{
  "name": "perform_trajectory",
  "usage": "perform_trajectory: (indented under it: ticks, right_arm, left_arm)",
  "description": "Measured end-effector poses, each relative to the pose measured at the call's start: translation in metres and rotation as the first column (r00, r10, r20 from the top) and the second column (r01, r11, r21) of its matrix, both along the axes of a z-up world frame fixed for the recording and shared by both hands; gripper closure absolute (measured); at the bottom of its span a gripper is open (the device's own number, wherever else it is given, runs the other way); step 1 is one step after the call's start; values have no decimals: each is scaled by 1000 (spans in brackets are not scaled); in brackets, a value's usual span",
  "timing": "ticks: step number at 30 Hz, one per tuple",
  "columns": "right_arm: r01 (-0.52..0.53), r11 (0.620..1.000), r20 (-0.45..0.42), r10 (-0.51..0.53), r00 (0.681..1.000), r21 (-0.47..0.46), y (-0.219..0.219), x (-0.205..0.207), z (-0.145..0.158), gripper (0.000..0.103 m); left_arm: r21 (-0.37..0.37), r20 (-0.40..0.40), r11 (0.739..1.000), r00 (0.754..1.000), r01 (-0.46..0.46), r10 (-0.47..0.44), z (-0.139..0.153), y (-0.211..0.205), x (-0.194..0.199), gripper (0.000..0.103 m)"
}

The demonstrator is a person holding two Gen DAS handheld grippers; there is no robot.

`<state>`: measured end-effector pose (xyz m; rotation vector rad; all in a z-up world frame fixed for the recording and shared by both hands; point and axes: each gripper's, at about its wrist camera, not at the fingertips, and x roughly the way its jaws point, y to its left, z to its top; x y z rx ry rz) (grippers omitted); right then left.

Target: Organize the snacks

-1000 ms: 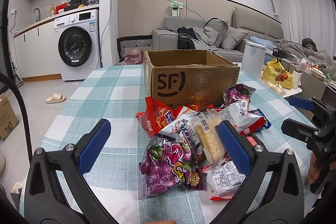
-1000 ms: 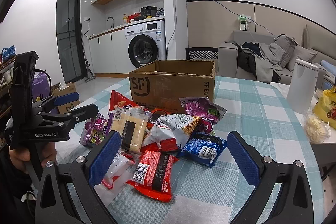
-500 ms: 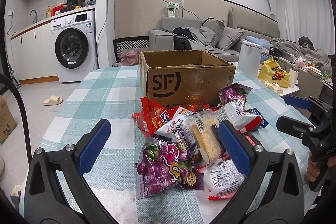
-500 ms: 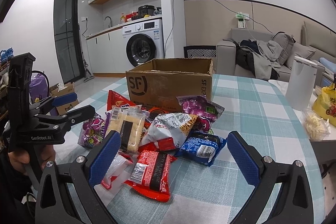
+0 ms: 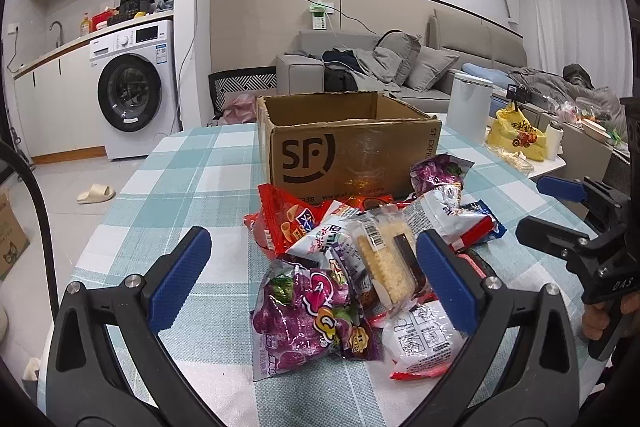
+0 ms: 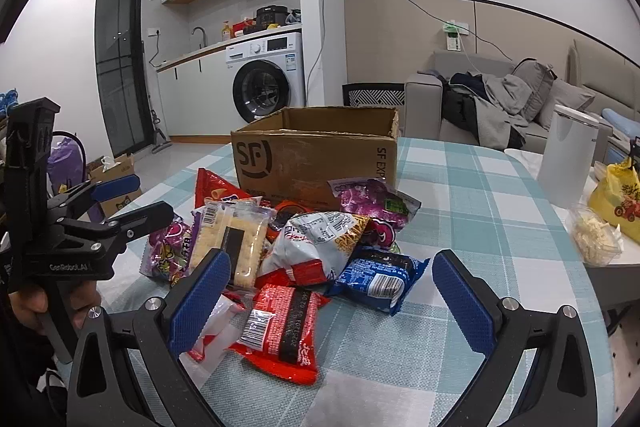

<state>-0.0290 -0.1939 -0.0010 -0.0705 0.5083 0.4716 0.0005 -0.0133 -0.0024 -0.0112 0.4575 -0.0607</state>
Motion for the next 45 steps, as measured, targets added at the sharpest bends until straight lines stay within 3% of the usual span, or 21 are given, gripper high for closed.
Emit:
perform_trajectory:
  ticks: [6,16,23,30,36,42,45]
  right_arm:
    - [-9,1000,-27,9,1000,5,1,4,-1,0]
    - [-45,999,-182,41,982,-17,9,11,-10,1]
    - [-75,996,-297,59,953,-43,20,20,-34,12]
    - [-87,995,-322,63,944,-58,24,24,-40,15]
    - [-101,994,-356,77,931,-51,29,26,-46,19]
    - [-101,994,-387,81,918,-31,29,30,-49,26]
    - [-103,994,-396,85,914,-24,30,33,-50,32]
  left_arm:
    - [13,-35,1000,999,19,-18,-2,-1,4,1]
    - [12,-132,1000,991,1,0,-12,6,16,1]
    - [34,-202,999,979,-25,32,-22,10,23,1]
    - [49,-267,998,962,-50,62,-30,14,31,1]
    - [18,-320,999,946,-50,53,-37,21,39,1]
    - [-1,-330,1000,944,-9,8,-39,18,40,15]
    - [-37,-338,999,941,20,-31,-40,18,40,39]
